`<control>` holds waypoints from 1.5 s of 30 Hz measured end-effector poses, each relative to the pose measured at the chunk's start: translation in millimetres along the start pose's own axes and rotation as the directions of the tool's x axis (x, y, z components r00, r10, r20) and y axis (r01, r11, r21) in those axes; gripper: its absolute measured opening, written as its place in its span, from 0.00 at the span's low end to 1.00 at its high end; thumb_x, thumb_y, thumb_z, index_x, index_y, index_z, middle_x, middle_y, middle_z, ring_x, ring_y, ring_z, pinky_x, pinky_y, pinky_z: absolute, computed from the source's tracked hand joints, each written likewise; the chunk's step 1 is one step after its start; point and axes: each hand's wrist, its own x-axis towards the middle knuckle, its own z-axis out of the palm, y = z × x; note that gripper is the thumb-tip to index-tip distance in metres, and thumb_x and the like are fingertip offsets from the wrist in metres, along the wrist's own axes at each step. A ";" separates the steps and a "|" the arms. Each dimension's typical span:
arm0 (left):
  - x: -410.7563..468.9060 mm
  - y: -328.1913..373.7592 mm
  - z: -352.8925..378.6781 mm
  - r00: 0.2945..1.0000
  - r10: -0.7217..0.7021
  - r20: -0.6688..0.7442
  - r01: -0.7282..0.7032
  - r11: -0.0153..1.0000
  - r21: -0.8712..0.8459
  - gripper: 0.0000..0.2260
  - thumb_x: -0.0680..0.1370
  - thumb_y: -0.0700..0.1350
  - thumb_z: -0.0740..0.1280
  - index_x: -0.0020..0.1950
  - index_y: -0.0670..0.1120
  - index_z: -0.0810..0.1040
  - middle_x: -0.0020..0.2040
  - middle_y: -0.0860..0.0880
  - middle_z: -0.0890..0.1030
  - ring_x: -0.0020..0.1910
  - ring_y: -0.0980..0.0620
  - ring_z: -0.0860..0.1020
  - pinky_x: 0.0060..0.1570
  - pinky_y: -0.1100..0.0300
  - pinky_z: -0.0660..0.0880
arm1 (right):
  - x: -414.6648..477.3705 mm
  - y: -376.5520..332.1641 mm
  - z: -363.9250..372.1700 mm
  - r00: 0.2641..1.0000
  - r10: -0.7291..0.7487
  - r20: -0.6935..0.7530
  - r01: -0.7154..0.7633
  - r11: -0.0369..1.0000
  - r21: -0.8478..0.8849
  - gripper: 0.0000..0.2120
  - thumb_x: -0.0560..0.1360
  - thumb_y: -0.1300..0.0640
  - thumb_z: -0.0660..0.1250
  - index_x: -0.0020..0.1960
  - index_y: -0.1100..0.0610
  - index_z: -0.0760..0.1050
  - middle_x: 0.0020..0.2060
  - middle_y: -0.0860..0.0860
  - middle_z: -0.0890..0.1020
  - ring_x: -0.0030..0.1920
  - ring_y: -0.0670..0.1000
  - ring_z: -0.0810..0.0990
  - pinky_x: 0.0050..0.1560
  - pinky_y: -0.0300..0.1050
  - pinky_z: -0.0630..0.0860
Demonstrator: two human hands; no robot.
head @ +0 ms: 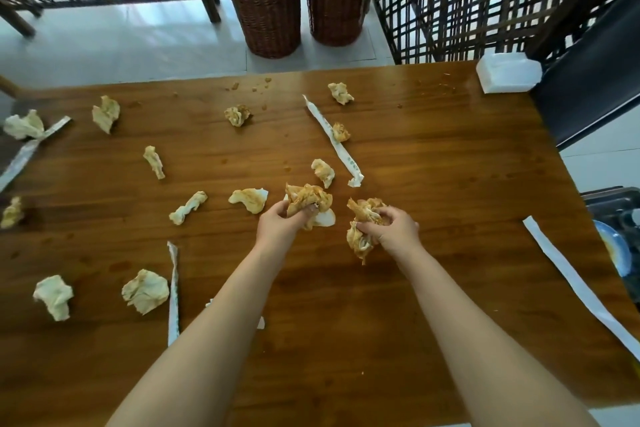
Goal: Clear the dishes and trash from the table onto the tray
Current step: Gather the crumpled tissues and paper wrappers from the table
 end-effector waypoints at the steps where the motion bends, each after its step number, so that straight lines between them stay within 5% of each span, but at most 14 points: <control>1: 1.5 -2.2 -2.0 1.000 -0.015 0.002 0.015 1.000 -0.025 0.22 0.72 0.51 0.74 0.63 0.45 0.77 0.54 0.50 0.81 0.53 0.53 0.78 0.54 0.57 0.76 | 1.5 2.5 1.9 1.000 -0.001 -0.009 0.001 1.000 -0.031 0.27 0.70 0.47 0.74 0.66 0.54 0.74 0.67 0.50 0.71 0.68 0.56 0.61 0.66 0.51 0.63; 8: 0.0 -5.2 -12.6 0.998 -0.054 0.027 0.056 0.993 -0.107 0.30 0.69 0.56 0.75 0.68 0.49 0.73 0.60 0.48 0.79 0.58 0.48 0.77 0.64 0.46 0.72 | -0.9 5.9 8.5 0.997 0.007 -0.083 -0.015 0.995 -0.095 0.27 0.70 0.48 0.74 0.66 0.55 0.74 0.62 0.52 0.73 0.66 0.56 0.66 0.64 0.54 0.69; 11: 1.1 -4.5 -15.7 0.996 -0.082 0.038 0.089 0.966 -0.244 0.30 0.71 0.51 0.74 0.70 0.46 0.70 0.60 0.47 0.78 0.57 0.50 0.78 0.61 0.51 0.75 | -2.8 1.8 7.0 0.997 -0.014 -0.074 0.015 1.000 0.003 0.27 0.68 0.49 0.76 0.65 0.57 0.75 0.60 0.51 0.75 0.62 0.54 0.73 0.62 0.55 0.73; 17: -2.1 8.3 -21.6 0.993 -0.094 0.068 0.116 0.863 -0.492 0.18 0.74 0.44 0.70 0.63 0.44 0.72 0.59 0.46 0.78 0.57 0.49 0.77 0.53 0.54 0.78 | -9.1 -21.1 -1.6 0.999 -0.023 0.049 0.004 0.937 0.350 0.14 0.71 0.57 0.74 0.55 0.52 0.76 0.47 0.49 0.82 0.47 0.47 0.82 0.42 0.38 0.76; 22: -0.1 11.7 -29.9 0.992 -0.107 0.064 0.124 0.821 -0.557 0.06 0.76 0.43 0.70 0.51 0.44 0.77 0.57 0.45 0.79 0.58 0.47 0.77 0.58 0.50 0.77 | -10.1 -33.2 4.6 0.998 0.000 0.056 -0.027 0.875 0.483 0.06 0.72 0.57 0.72 0.43 0.49 0.76 0.43 0.49 0.84 0.47 0.49 0.83 0.50 0.46 0.79; 28: 6.0 11.5 -33.7 0.990 -0.133 0.046 0.132 0.767 -0.628 0.06 0.75 0.42 0.70 0.50 0.43 0.76 0.53 0.45 0.79 0.59 0.46 0.77 0.56 0.51 0.77 | -9.2 -41.6 15.0 0.983 0.008 0.181 -0.098 0.866 0.491 0.08 0.73 0.56 0.71 0.51 0.56 0.78 0.43 0.51 0.85 0.46 0.50 0.83 0.51 0.49 0.80; 32: 8.8 10.7 -36.7 0.990 -0.136 0.039 0.129 0.752 -0.647 0.07 0.74 0.41 0.70 0.50 0.44 0.76 0.52 0.46 0.80 0.53 0.50 0.78 0.46 0.57 0.81 | -4.5 -49.1 21.4 0.976 0.014 0.216 -0.128 0.842 0.524 0.11 0.73 0.57 0.72 0.54 0.58 0.77 0.43 0.52 0.85 0.43 0.50 0.84 0.42 0.47 0.80; 38: 19.8 6.5 -59.0 0.994 -0.108 -0.005 0.086 0.818 -0.569 0.09 0.74 0.41 0.71 0.52 0.44 0.76 0.52 0.47 0.81 0.53 0.51 0.79 0.55 0.53 0.78 | 6.6 -58.7 27.1 0.981 -0.034 0.188 -0.068 0.857 0.510 0.08 0.73 0.57 0.72 0.51 0.57 0.79 0.39 0.50 0.85 0.43 0.52 0.83 0.48 0.50 0.79; 41: 31.2 6.5 -72.9 0.996 -0.093 0.006 0.084 0.869 -0.487 0.16 0.74 0.42 0.71 0.60 0.42 0.74 0.57 0.46 0.80 0.53 0.52 0.79 0.50 0.58 0.78 | 10.6 -64.2 29.4 0.979 -0.045 0.199 -0.063 0.861 0.505 0.07 0.73 0.57 0.72 0.50 0.57 0.79 0.39 0.50 0.85 0.44 0.52 0.83 0.50 0.52 0.78; 45: 49.4 6.9 -82.6 0.987 -0.151 0.055 0.161 0.920 -0.356 0.39 0.71 0.44 0.74 0.76 0.41 0.57 0.68 0.43 0.72 0.57 0.50 0.77 0.50 0.59 0.78 | 13.3 -67.8 32.6 0.967 -0.036 0.254 -0.095 0.868 0.487 0.08 0.73 0.58 0.72 0.50 0.58 0.79 0.43 0.53 0.85 0.46 0.55 0.84 0.53 0.55 0.79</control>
